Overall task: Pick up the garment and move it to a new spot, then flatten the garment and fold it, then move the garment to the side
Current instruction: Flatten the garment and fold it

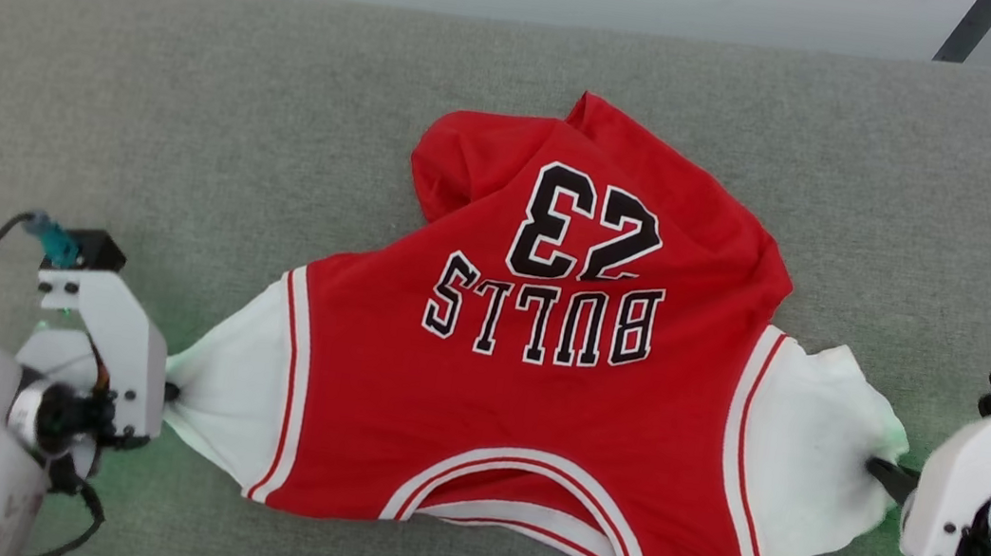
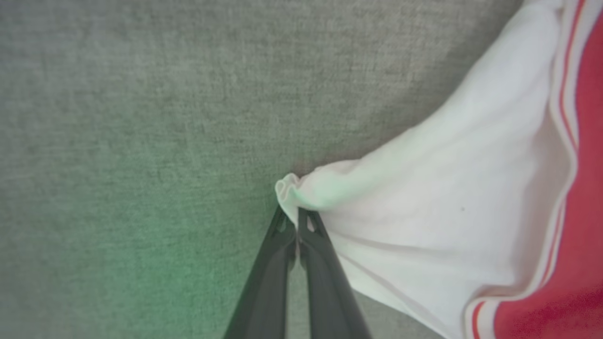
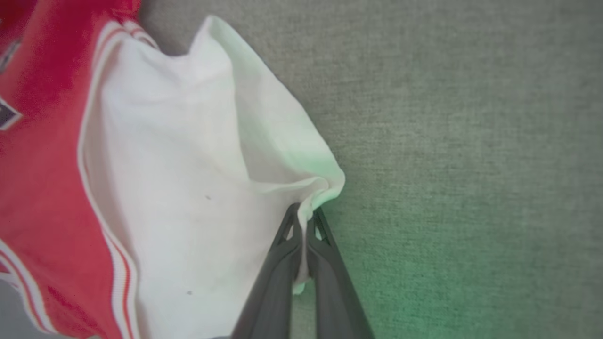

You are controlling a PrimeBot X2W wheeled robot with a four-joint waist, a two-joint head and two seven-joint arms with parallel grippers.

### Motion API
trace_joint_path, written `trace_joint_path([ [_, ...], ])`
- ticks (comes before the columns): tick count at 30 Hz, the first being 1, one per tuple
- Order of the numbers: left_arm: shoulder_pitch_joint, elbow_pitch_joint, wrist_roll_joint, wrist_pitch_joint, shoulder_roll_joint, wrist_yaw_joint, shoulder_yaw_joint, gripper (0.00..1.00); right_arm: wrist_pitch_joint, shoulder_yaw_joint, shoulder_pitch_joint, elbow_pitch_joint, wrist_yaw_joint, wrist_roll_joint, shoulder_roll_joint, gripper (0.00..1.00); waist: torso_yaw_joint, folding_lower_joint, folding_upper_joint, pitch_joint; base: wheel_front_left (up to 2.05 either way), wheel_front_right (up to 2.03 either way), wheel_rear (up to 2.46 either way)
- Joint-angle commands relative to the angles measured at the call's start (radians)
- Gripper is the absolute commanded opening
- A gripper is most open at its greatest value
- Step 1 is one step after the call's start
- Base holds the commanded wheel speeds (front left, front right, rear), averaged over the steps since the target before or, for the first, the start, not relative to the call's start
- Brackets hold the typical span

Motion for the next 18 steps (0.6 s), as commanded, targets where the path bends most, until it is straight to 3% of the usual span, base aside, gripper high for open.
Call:
trace_joint_path([
  [1,-0.009,0.011,0.002,-0.007,-0.042,-0.004,-0.020,0.00,0.010,0.009,-0.011,0.000,0.000,0.012,0.012,0.00,0.003,0.0000,0.0000,-0.017,0.00,0.00,0.00],
  [8,-0.132,-0.040,0.025,0.062,-0.002,-0.014,-0.040,0.00,0.065,-0.009,-0.135,-0.073,0.000,0.050,-0.032,0.00,0.020,0.0000,0.0000,-0.087,0.00,0.00,0.00],
  [18,-0.407,-0.043,0.068,0.066,-0.006,-0.036,-0.066,0.00,-0.023,0.011,-0.431,-0.051,0.000,0.005,-0.005,0.00,0.040,0.0000,0.0000,-0.178,0.00,0.00,0.00],
])
